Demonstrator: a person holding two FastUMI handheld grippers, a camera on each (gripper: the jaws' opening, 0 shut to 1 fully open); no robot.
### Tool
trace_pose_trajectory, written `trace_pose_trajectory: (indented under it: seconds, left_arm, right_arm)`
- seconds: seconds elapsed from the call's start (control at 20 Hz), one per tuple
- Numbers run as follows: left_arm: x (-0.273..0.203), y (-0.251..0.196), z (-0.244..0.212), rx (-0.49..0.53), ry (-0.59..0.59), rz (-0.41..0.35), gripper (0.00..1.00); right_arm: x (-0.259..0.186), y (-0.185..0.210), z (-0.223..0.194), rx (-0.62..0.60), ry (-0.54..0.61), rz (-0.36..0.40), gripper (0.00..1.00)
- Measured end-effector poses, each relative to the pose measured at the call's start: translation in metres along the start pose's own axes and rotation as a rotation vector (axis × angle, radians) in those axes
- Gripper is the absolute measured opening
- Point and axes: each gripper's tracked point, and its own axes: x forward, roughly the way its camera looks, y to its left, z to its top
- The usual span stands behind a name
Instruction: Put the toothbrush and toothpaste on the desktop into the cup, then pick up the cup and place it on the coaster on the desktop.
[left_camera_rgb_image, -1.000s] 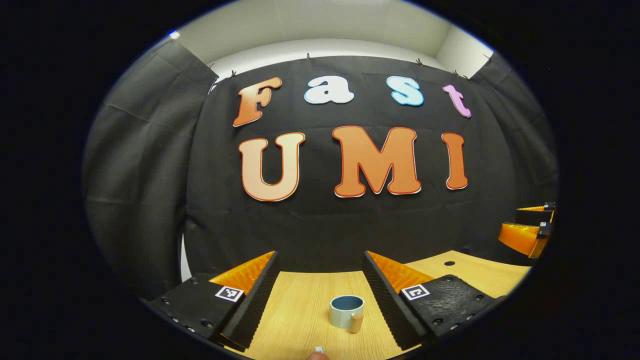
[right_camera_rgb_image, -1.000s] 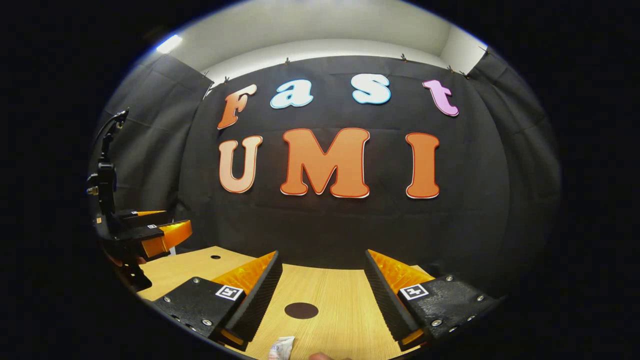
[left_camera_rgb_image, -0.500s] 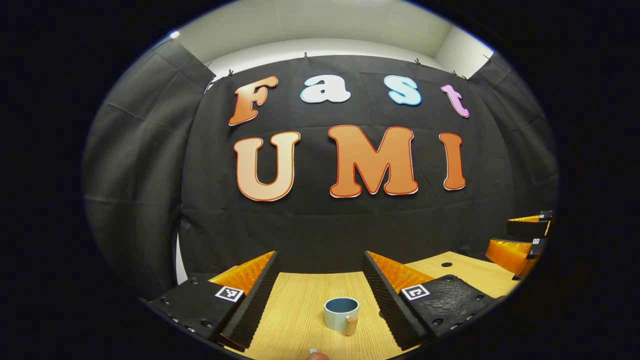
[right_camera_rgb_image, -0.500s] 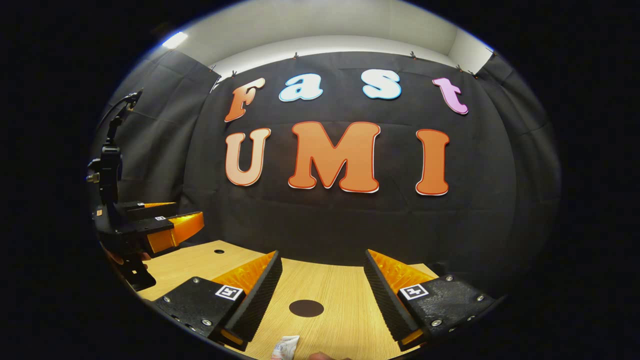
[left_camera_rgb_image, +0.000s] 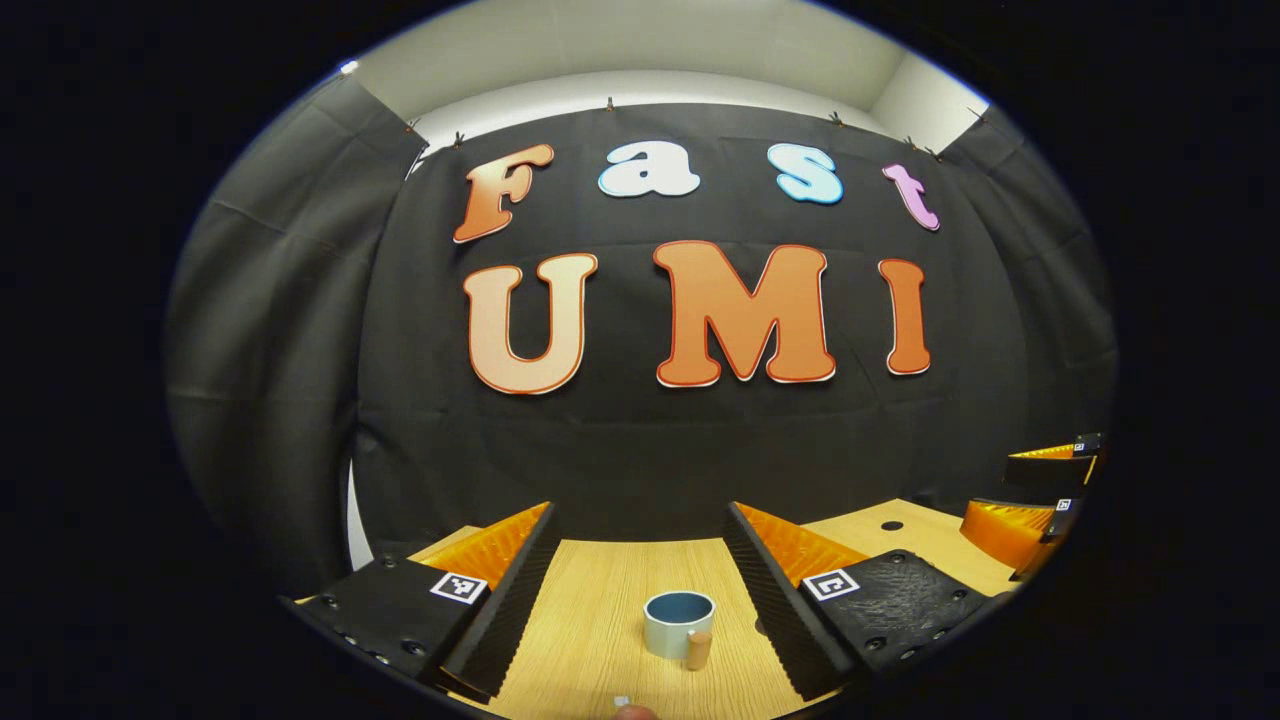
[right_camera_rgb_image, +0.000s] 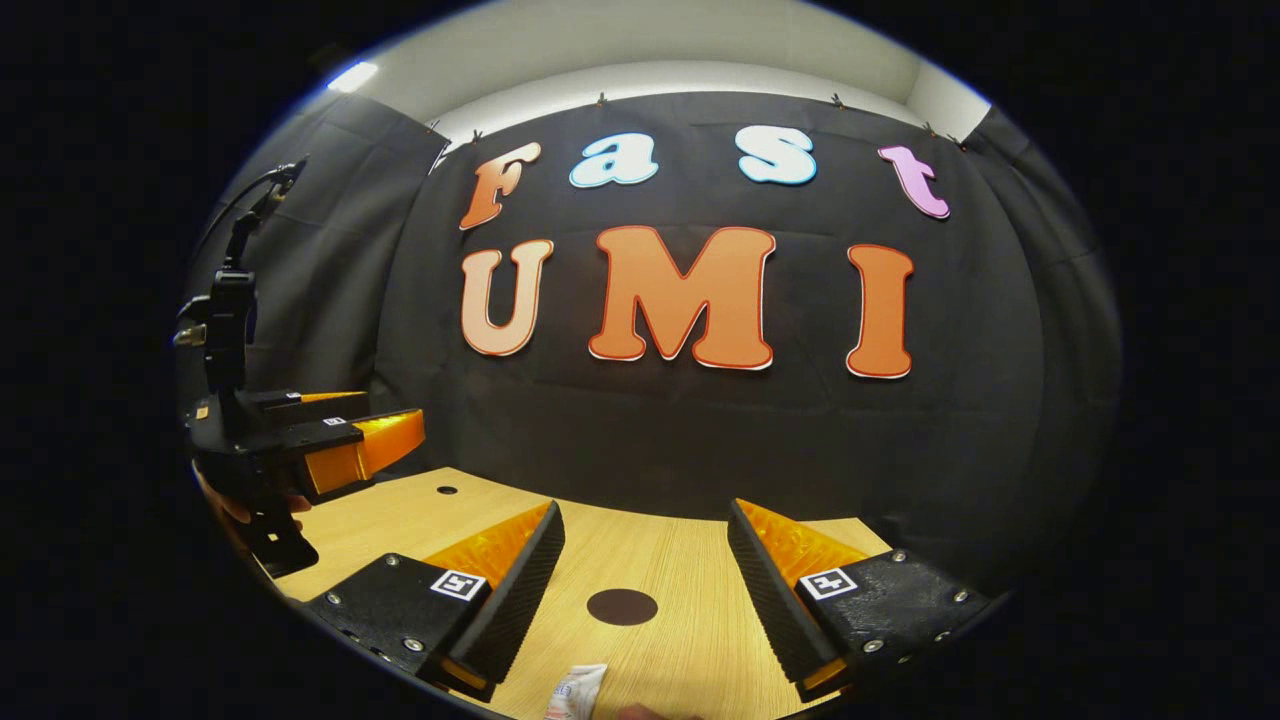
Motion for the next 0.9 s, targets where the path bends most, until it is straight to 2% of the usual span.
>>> trace_pose_trajectory:
  seconds: [0.5,0.7,0.9]
  left_arm:
    - [0.002,0.012,-0.081,-0.042,0.271,0.000,0.99]
    - [-0.012,0.019,-0.124,-0.046,0.411,-0.004,0.99]
    - [-0.024,0.023,-0.163,-0.097,0.568,0.000,0.99]
  right_arm:
    - [0.003,0.006,-0.077,0.078,0.227,0.015,0.98]
    - [-0.002,0.010,-0.101,0.103,0.301,0.027,0.98]
    - [-0.008,0.015,-0.128,0.114,0.396,0.023,0.98]
